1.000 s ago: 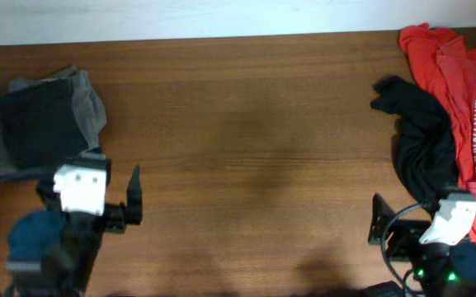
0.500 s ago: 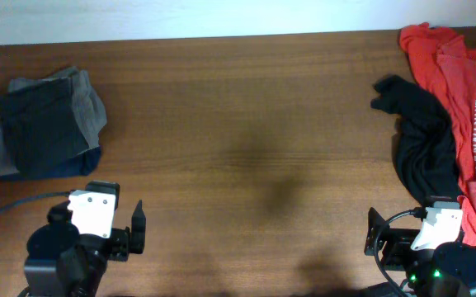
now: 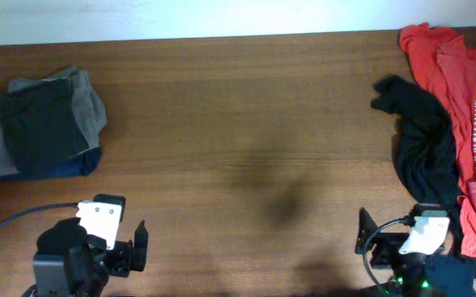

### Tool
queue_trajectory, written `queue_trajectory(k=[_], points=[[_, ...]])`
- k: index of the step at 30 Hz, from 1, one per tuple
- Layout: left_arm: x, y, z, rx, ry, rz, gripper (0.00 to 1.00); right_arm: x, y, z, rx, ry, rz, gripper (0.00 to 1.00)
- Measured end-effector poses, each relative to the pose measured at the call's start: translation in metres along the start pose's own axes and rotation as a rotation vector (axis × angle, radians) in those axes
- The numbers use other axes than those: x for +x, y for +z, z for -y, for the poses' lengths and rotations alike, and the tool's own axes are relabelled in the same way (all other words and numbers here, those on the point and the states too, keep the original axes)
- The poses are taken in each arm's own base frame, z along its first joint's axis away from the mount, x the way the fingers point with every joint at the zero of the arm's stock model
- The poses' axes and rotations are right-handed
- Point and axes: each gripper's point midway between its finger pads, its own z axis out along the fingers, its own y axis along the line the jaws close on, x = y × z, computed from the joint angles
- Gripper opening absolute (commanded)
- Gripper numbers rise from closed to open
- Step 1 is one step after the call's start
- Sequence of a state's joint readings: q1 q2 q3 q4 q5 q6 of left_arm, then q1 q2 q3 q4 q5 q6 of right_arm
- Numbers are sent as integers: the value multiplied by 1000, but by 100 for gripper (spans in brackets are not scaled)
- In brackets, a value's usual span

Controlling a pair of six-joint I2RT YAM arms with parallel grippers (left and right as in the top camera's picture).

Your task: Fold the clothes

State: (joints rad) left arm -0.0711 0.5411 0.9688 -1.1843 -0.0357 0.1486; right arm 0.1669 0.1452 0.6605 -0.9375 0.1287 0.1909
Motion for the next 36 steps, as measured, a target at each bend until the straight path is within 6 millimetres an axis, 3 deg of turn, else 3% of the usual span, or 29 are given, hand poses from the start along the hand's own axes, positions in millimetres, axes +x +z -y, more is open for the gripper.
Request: queue_trajectory(k=[5,12,20,22,27,36], points=[[8,0,1,2,1,-34,99,9,18,-6,-58,-20,107,99],[8,0,1,2,1,-34,99,-9,49,-12,-101,-41,276,99],[9,0,1,2,1,-35,99,-10,79,-13,-118,-102,479,99],[9,0,1,2,1,-35,99,9,90,-11,-112,-141,432,99],[9,0,1,2,1,-34,99,27,98,-11,-102,-239,359,99],[9,0,1,2,1,-35,99,28,98,-10,-94,-284,353,99]])
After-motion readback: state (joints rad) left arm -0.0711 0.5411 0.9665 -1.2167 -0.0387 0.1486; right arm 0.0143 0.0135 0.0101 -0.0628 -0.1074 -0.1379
